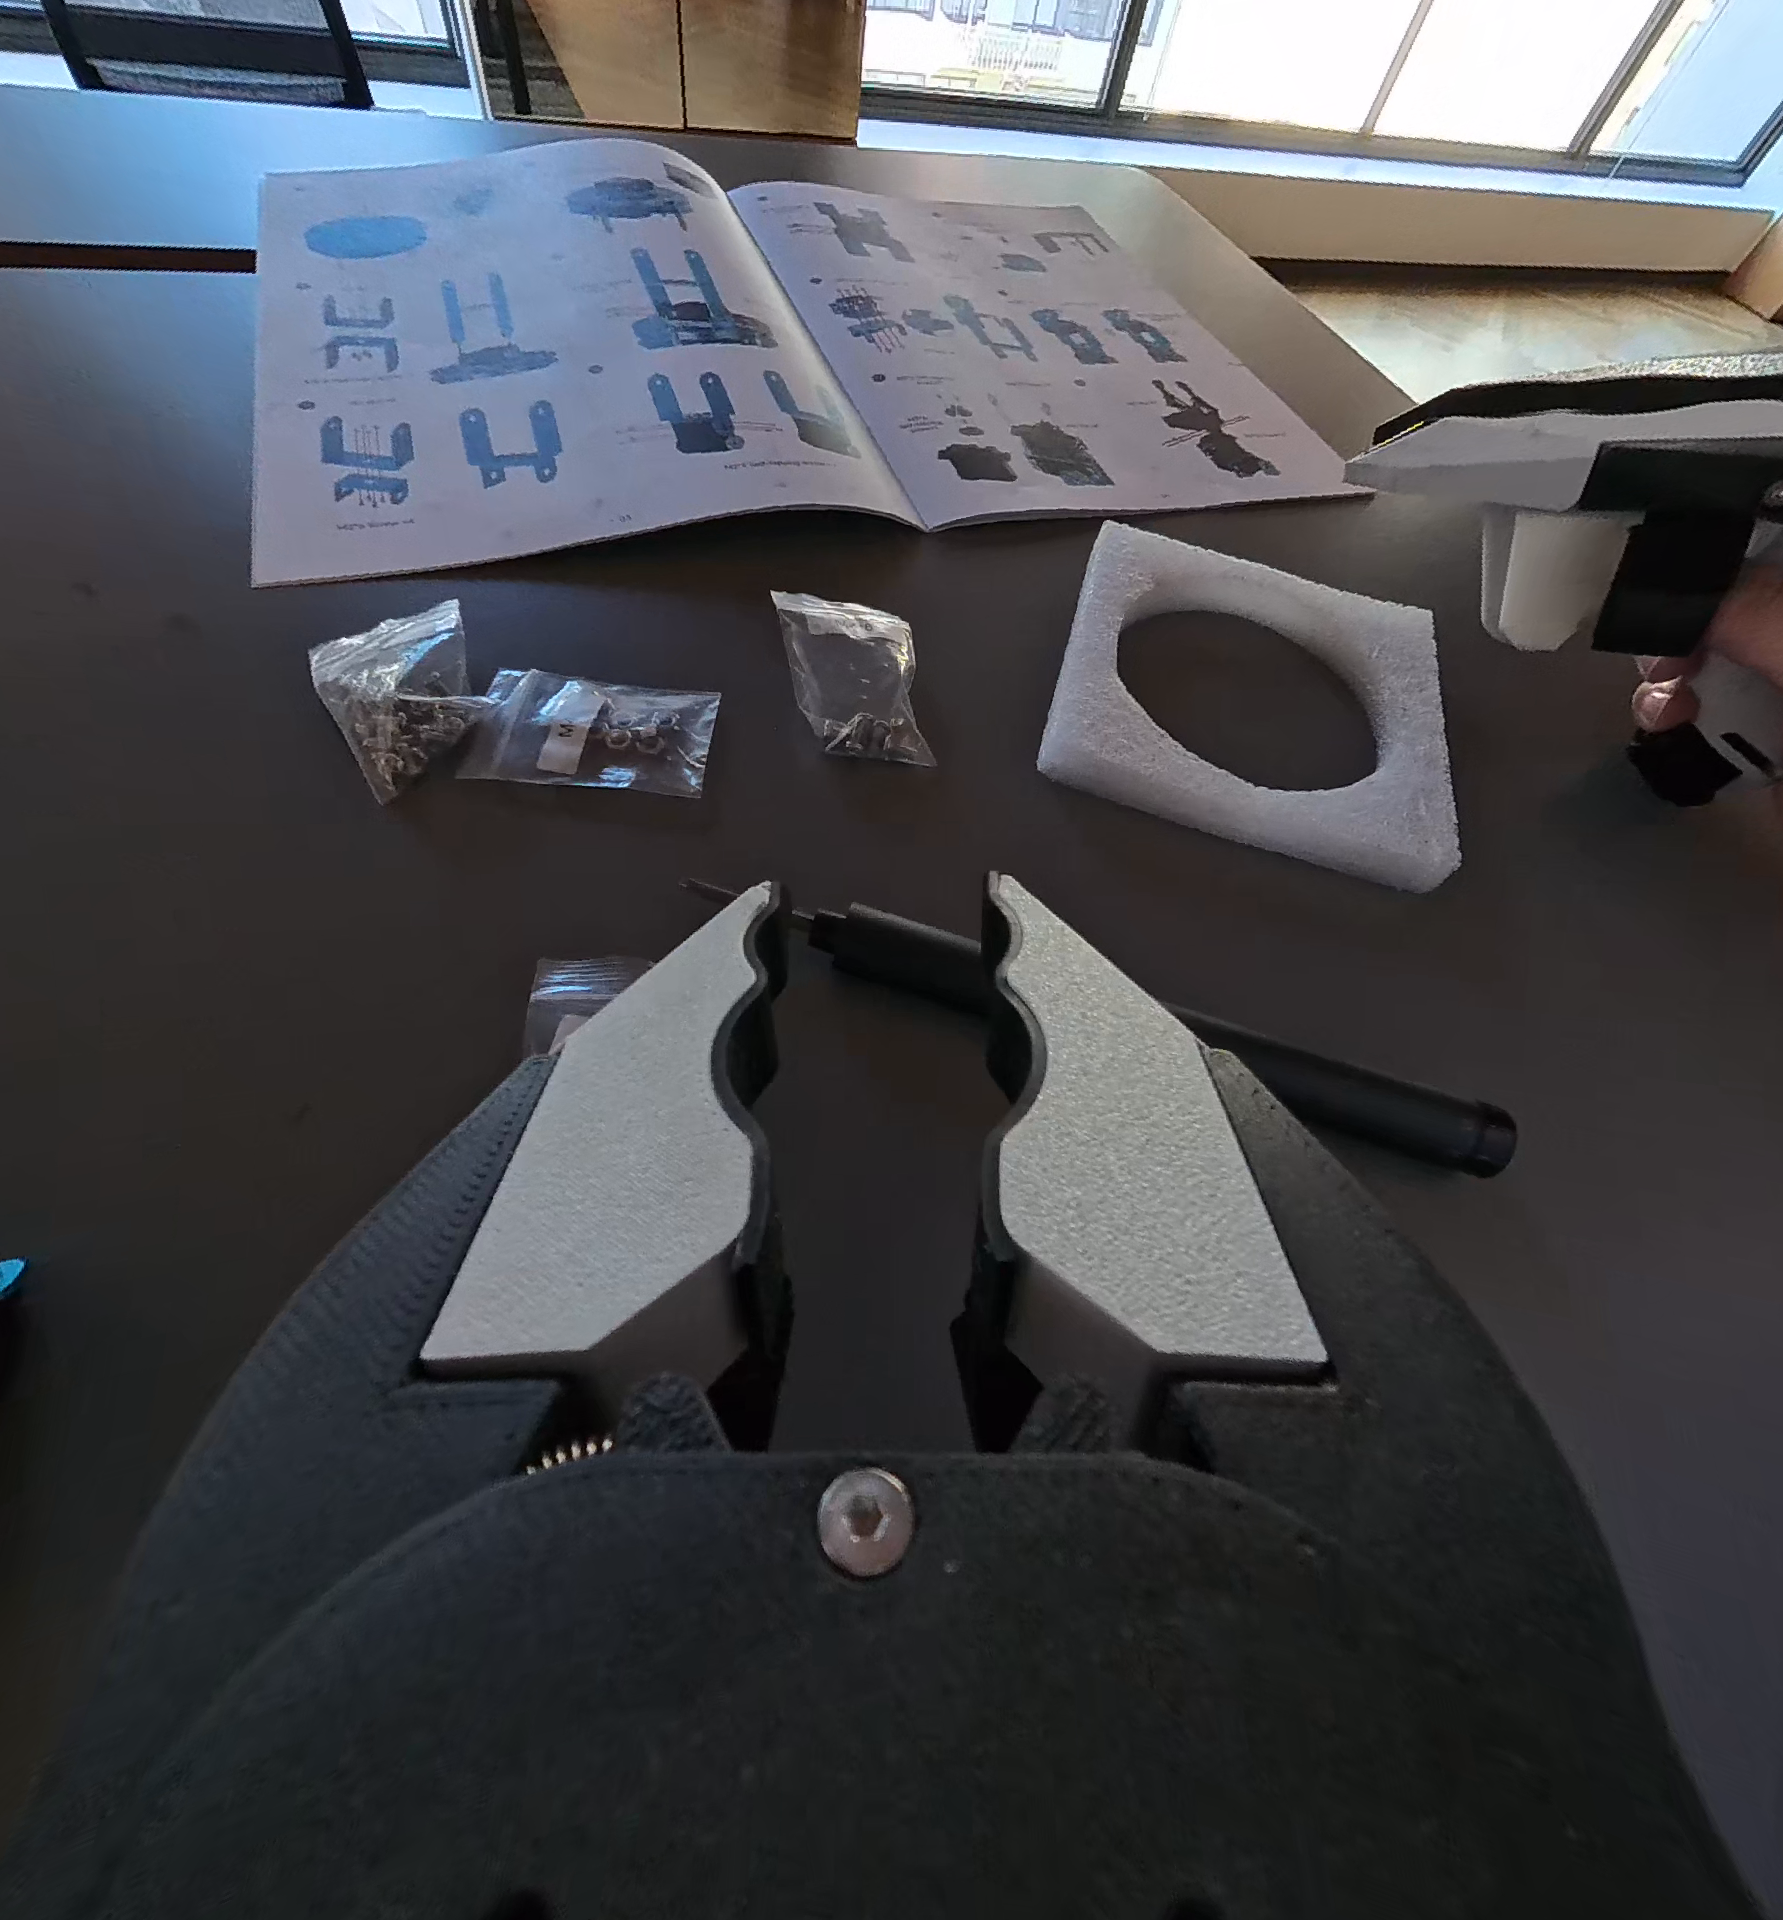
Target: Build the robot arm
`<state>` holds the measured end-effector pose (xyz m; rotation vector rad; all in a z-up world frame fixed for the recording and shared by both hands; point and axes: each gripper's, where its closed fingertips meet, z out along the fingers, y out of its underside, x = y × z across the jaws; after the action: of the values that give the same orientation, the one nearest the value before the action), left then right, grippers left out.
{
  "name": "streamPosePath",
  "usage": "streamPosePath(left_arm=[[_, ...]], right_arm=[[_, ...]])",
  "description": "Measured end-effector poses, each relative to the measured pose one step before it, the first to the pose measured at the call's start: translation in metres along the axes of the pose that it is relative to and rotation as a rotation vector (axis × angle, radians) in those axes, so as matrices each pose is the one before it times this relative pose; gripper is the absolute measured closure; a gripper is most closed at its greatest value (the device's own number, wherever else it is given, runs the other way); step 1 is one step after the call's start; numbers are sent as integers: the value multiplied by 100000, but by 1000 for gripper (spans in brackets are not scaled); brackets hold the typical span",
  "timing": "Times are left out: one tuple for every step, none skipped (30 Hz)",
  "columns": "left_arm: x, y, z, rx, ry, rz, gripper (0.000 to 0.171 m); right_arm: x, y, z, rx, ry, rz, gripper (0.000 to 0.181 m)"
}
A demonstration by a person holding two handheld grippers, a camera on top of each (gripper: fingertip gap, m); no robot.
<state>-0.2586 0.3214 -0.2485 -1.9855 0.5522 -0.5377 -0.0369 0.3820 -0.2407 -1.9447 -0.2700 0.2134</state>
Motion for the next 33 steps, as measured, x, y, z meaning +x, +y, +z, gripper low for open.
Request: streamPosePath(left_arm=[[35,-5,23,-117,107,214,135],[26,-5,18,-123,146,108,135],[37,-12,22,-72,170,10,135],[17,-9,24,-39,162,-52,135],[8,2,27,-56,108,-52,135],[6,8,24,-79,12,-27,135],[2,-6,8,31,-33,15,135],[20,-19,-14,162,7,1,135],[36,-31,-21,201,147,-42,135],[43,-15,-34,111,135,-87,135],[11,-42,-76,241,-72,-61,135],[9,-83,-140,628,-235,-83,134],[13,-160,-220,1059,-249,-146,134],[34,-170,-275,1262,-165,-216,134],[34,-130,-318,1002,-56,-272,133],[-11,-43,-366,543,-180,-177,132],[-43,20,-393,244,-320,-76,130],[-80,137,-386,-314,-371,-248,128],[-97,233,-364,-936,-364,-665,124],[-90,325,-336,-1438,-218,-1089,121],[-116,429,-286,-1925,-393,-1479,117],[-115,561,-237,-2695,-405,-1808,113],[42,535,-204,-2535,508,-1743,107],[181,468,-186,-1929,1278,-1412,99],[181,412,-182,-1690,1119,-954,90],[65,434,-144,-1840,48,-152,83],[-8,443,-104,-1852,-722,911,76],[-54,451,-58,-1990,-1331,1901,68],[-238,574,-72,-2671,-2701,2962,63],[-351,597,-56,-2797,-3685,3733,57],[-159,488,-33,-2008,-2821,3749,51],[14,370,-9,-1365,-1975,3038,49],[94,281,31,-909,-1373,2539,49]], right_arm=[[-29,-13,-4,40,-112,-129,150],[-35,-5,-13,2,-127,-249,149],[-119,31,-12,-128,-784,-492,145],[-63,16,-2,-37,-364,-140,144],[-27,19,6,-88,-103,-228,144],[-10,29,17,-225,26,-254,142],[-3,41,10,-210,58,-193,142],[-22,19,24,-60,7,-163,142],[-15,8,14,-20,87,-149,142],[-20,-18,14,120,201,-486,142],[15,-51,14,211,680,-1069,141],[26,-49,12,169,854,-1461,141],[40,-96,-5,223,969,-1733,140],[214,-129,-35,288,1803,-2007,139],[375,-221,-107,599,2557,-1625,136],[322,-385,-164,1467,1831,-1018,135],[237,-453,-189,1900,1143,-350,135],[255,-401,-169,1670,1150,-64,133],[234,-282,-153,1018,1142,38,132],[159,-180,-112,618,793,-106,131],[137,-15,-34,-31,872,55,129],[75,208,45,-1240,626,402,124],[-62,360,111,-2149,-113,508,118],[-170,347,93,-2166,-597,638,111],[-161,329,7,-2462,-327,625,102],[-151,357,-119,-3053,-116,122,93],[-152,306,-308,-3081,15,265,85],[-263,157,-511,-2003,-342,982,79],[-414,120,-681,-764,-1257,1278,74],[-599,177,-796,64,-2585,1249,73],[-622,368,-831,-261,-2871,1119,72],[-390,578,-838,-727,-1633,367,71],[-386,715,-726,-997,-1902,-744,69]])
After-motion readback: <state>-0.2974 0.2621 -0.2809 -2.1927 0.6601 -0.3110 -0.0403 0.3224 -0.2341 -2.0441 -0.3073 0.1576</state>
